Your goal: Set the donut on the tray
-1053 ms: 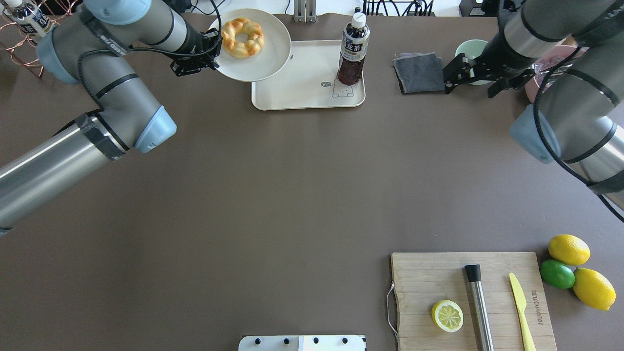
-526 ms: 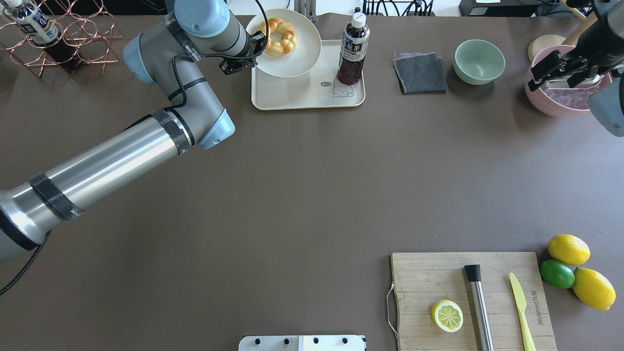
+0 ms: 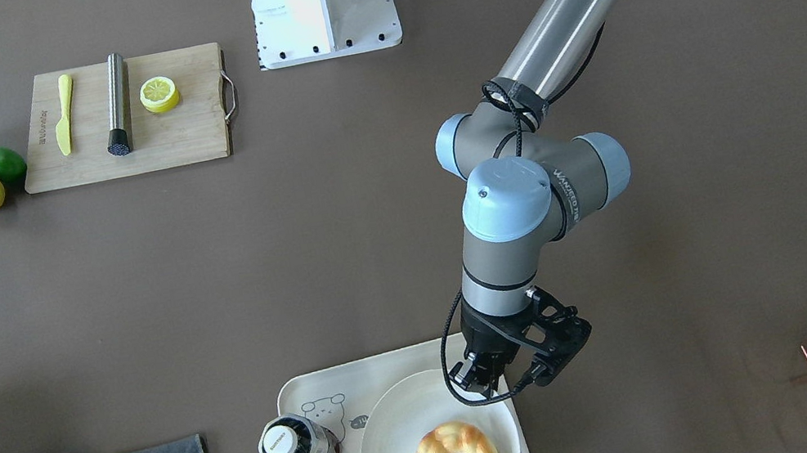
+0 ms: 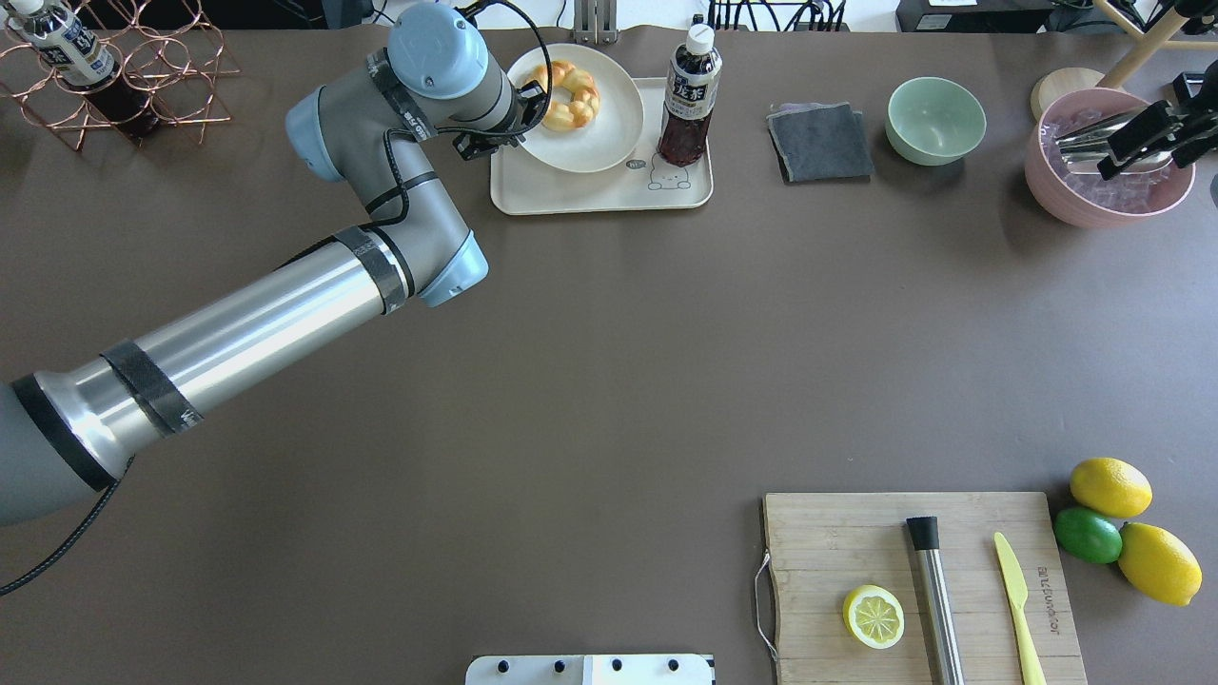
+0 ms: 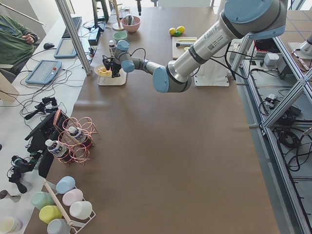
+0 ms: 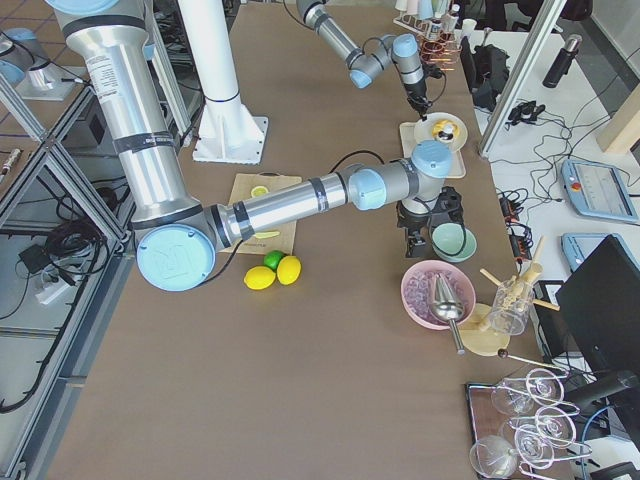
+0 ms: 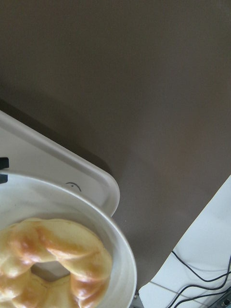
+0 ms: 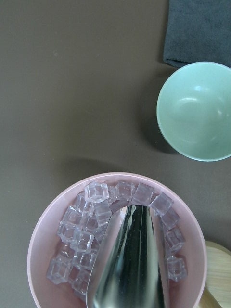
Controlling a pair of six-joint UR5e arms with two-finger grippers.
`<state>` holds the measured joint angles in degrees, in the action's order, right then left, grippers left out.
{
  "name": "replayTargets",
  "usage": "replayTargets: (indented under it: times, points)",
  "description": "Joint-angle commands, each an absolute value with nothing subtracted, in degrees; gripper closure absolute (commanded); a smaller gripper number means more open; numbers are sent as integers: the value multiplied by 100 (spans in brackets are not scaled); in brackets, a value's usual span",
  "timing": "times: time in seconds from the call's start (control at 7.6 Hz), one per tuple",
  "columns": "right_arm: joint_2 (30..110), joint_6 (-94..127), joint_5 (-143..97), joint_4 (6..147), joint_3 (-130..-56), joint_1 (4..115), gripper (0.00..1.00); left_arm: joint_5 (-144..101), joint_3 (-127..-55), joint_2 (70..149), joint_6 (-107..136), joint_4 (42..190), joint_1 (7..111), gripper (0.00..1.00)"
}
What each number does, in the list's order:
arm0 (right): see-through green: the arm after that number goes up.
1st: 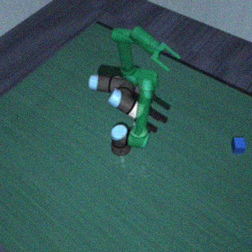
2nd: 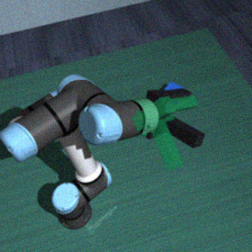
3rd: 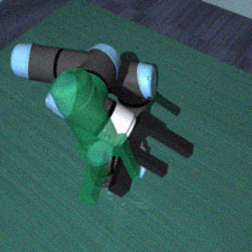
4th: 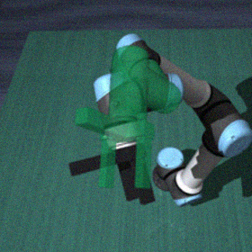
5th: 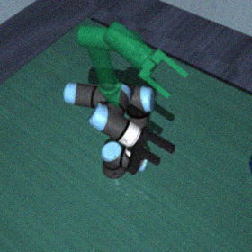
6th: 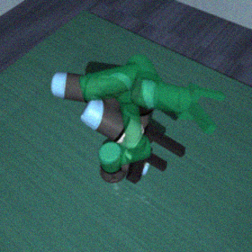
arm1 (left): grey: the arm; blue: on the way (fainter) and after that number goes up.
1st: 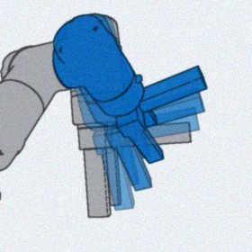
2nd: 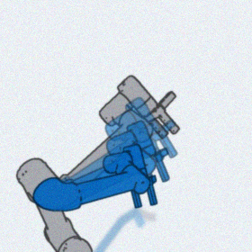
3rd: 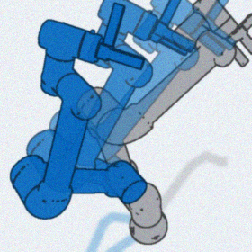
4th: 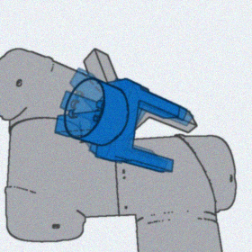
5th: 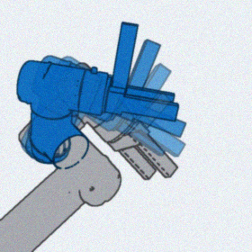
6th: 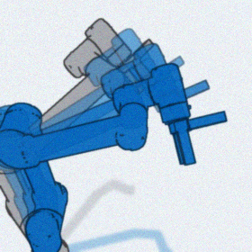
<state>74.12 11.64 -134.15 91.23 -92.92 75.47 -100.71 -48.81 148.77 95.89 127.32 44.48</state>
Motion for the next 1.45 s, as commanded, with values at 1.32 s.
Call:
replayTargets:
  times: [1.32]
  points:
    - [8497,-236,-13131,9158,-8763,9139,0,-13454,-8517,9302,1130,11900,8108,0]
